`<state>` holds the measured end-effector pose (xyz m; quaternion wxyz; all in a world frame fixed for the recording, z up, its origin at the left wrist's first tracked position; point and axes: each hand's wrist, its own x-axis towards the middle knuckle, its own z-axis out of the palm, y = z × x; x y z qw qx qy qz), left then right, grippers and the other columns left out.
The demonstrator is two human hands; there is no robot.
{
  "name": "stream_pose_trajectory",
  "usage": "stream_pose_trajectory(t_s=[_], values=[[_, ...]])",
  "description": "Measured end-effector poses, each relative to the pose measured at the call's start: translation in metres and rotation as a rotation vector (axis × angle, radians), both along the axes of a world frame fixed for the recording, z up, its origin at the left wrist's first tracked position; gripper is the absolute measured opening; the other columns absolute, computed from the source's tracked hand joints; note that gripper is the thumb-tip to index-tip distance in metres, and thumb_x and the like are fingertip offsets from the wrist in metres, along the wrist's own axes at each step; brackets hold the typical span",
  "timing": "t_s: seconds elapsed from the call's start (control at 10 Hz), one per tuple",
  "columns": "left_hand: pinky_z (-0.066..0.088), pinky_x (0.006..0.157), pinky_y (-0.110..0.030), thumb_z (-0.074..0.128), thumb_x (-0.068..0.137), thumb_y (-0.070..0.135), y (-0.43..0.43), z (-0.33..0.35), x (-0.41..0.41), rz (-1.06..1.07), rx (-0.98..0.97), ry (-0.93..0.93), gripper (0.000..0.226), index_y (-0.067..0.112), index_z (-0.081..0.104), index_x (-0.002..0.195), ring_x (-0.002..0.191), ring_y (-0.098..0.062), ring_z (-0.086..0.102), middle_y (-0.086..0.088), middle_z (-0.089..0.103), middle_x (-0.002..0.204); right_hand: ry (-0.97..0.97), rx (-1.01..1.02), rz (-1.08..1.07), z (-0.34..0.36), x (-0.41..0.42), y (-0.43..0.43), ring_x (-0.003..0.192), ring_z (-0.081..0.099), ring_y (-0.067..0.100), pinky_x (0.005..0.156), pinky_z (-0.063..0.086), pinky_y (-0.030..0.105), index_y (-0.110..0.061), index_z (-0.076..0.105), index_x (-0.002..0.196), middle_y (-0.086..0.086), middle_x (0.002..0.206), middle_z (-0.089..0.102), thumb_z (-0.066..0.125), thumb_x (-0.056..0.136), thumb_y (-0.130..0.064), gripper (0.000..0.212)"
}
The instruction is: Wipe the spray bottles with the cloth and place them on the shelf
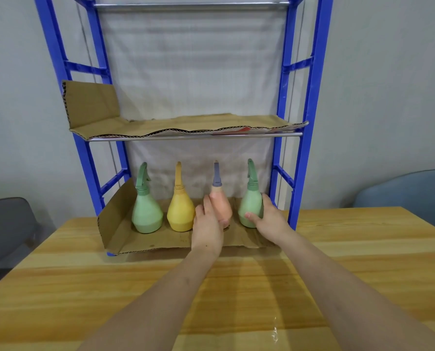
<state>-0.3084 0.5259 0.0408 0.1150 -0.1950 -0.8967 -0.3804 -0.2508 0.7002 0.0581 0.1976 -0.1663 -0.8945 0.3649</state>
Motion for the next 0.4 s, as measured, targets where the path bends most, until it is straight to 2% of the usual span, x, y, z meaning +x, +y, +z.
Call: stream_pose_trajectory(t_s=[0.2, 0.3, 0.4], values=[[0.045, 0.112, -0.045, 0.068, 0.099, 0.021, -0.007, 0.002, 0.006, -0.028, -0.013, -0.013, 0.084, 0.013, 0.014, 0.163, 0.138, -0.035, 0.047, -0.016, 0.034, 0.155, -0.042, -0.058, -0.001, 0.002, 0.004, 0.0, 0.133, 0.054, 0.029, 0.104, 0.048, 0.042, -0.019, 0.028, 0.156, 0.005, 0.147, 0.055, 0.073, 0.094, -0.042, 0.08], [0.048, 0.108, -0.046, 0.061, 0.103, 0.02, -0.017, 0.009, 0.019, -0.037, -0.023, -0.022, 0.072, 0.014, 0.019, 0.161, 0.133, -0.037, 0.052, -0.016, 0.037, 0.152, -0.089, -0.029, -0.041, 0.011, 0.018, -0.003, 0.134, 0.053, 0.033, 0.104, 0.048, 0.044, -0.015, 0.027, 0.156, 0.009, 0.146, 0.055, 0.072, 0.093, -0.044, 0.083], [0.048, 0.105, -0.047, 0.052, 0.106, 0.027, -0.03, 0.015, 0.035, -0.034, -0.051, 0.007, 0.059, 0.014, 0.027, 0.158, 0.128, -0.036, 0.053, -0.014, 0.044, 0.143, -0.12, 0.081, -0.064, 0.011, 0.032, -0.009, 0.13, 0.054, 0.033, 0.104, 0.05, 0.047, -0.014, 0.033, 0.152, 0.012, 0.14, 0.057, 0.071, 0.094, -0.04, 0.074]])
